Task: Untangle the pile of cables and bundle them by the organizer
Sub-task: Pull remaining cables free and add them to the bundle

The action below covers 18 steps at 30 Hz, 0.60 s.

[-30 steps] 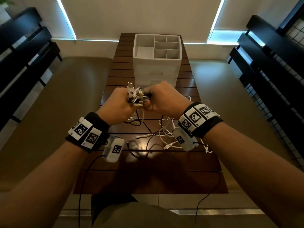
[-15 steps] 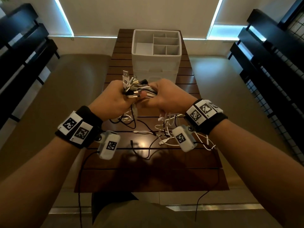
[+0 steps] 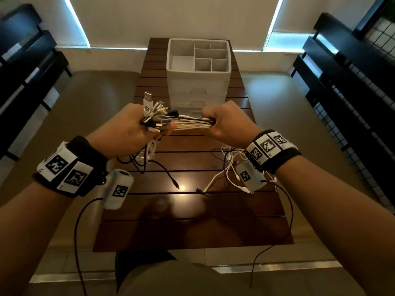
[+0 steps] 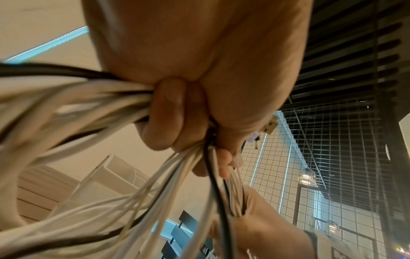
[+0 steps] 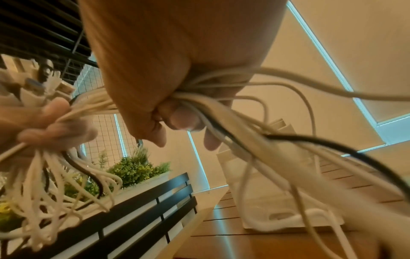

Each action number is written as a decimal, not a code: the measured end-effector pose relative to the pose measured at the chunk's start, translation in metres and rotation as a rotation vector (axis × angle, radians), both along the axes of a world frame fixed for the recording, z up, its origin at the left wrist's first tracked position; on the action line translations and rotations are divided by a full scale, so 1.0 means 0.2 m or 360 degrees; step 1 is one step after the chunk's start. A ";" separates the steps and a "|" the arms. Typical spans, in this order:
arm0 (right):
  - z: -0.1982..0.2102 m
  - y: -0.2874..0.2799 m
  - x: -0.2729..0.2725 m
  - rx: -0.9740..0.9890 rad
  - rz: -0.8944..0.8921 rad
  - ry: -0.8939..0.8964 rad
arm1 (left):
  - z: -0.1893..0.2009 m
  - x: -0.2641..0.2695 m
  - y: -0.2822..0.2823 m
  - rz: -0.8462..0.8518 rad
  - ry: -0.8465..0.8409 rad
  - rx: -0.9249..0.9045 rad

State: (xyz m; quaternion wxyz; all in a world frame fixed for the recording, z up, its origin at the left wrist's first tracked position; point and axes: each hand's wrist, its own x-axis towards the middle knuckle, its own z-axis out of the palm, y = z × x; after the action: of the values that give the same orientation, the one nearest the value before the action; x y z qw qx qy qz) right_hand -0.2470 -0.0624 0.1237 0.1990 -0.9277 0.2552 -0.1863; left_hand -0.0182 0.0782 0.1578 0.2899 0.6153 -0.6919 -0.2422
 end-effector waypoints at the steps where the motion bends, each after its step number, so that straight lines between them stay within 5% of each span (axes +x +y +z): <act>1: -0.01 0.00 -0.02 0.0015 -0.0022 0.0008 | -0.01 0.01 0.00 0.0010 0.0017 -0.0007; 6: 0.00 -0.07 -0.13 0.0045 -0.0276 0.0169 | -0.02 -0.03 -0.03 -0.0057 0.0102 -0.0090; 13: 0.40 -0.03 -0.13 -0.0329 -0.0216 0.0071 | 0.15 0.01 0.00 0.0007 0.0148 -0.0352; 18: 0.23 -0.02 -0.11 -0.0174 -0.0177 -0.0043 | 0.23 0.06 0.05 -0.0003 -0.0001 -0.0415</act>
State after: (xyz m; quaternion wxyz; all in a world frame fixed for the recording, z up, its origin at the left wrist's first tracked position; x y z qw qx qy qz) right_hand -0.2693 -0.0670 0.1687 0.1408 -0.9190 0.2930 -0.2233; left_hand -0.0056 0.0879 0.2032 0.3669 0.5719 -0.7182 -0.1502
